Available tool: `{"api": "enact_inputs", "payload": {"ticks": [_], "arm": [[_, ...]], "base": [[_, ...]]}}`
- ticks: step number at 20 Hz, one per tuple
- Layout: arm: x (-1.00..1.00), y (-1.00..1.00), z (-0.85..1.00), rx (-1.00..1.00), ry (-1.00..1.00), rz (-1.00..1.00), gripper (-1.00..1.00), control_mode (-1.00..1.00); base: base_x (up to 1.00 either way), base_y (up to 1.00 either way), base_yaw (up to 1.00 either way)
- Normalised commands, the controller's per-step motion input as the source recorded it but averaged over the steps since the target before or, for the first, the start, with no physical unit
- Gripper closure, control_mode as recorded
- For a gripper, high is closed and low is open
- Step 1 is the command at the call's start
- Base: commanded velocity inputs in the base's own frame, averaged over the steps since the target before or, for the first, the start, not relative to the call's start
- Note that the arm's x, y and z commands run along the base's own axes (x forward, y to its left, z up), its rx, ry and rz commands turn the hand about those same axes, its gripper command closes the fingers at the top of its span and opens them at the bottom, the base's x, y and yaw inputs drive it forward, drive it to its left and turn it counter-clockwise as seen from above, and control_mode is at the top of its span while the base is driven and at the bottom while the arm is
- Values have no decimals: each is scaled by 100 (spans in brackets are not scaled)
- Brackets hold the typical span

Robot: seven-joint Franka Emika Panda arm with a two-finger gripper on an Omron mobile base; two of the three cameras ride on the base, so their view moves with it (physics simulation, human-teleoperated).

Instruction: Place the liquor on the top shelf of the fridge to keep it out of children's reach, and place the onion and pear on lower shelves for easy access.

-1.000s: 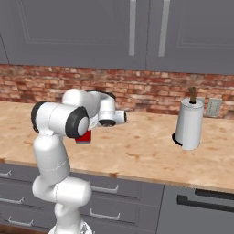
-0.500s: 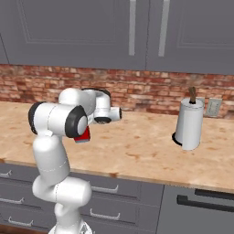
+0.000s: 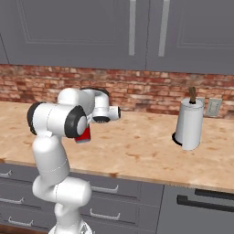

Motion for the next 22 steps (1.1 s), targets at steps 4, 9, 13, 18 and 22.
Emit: {"api": "enact_inputs", "payload": {"ticks": [4,9,13,18,22], "arm": [[-8,-8,0,0,0,0,-100,-100],[-6,0,-22,0,0,0,-100,-100],[0,8,-40,0,0,0,100,-100],[2,14,-7,0,0,0,100,-100],[-7,0,8,0,-1,-1,100,-100]], "base": [[0,0,0],[0,0,0],[0,0,0],[0,0,0],[0,0,0]]}}
